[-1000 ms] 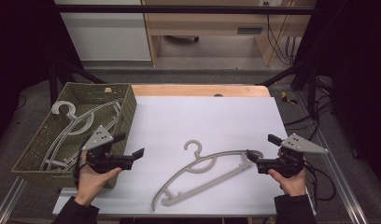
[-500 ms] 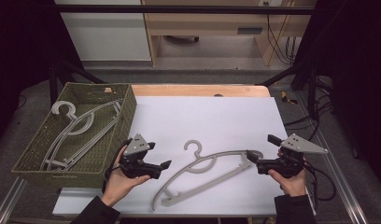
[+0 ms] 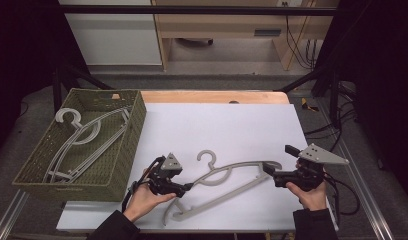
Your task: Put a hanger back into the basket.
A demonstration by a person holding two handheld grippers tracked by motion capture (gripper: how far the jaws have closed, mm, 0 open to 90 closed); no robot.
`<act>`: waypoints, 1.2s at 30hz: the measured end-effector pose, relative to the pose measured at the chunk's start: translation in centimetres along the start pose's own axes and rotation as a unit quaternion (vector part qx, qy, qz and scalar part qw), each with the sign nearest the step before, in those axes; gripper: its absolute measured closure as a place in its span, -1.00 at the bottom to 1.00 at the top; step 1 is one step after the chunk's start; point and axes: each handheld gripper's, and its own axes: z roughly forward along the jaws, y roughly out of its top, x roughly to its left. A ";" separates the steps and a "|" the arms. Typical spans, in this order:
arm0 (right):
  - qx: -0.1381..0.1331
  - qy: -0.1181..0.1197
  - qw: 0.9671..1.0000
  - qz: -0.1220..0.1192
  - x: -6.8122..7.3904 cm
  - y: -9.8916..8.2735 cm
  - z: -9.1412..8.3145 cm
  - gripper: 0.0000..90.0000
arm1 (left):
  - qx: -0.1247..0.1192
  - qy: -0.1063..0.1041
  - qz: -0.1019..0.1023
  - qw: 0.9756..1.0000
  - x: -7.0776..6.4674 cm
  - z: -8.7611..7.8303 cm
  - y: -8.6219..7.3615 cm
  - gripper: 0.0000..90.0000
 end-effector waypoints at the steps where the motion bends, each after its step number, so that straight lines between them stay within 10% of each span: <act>1: 0.001 0.001 1.000 -0.002 0.0 0.0 0.0 -0.96 | 0.008 0.002 0.003 1.000 -0.1 0.3 -0.1 -0.19; 14: 0.003 0.003 1.000 -0.003 0.0 -0.1 0.2 -0.96 | 0.073 0.003 0.006 0.997 -0.2 2.8 -0.9 0.45; 36: 0.002 0.003 1.000 -0.004 0.2 0.0 0.1 -0.96 | 0.076 0.048 -0.043 0.995 -1.1 3.1 -0.9 0.81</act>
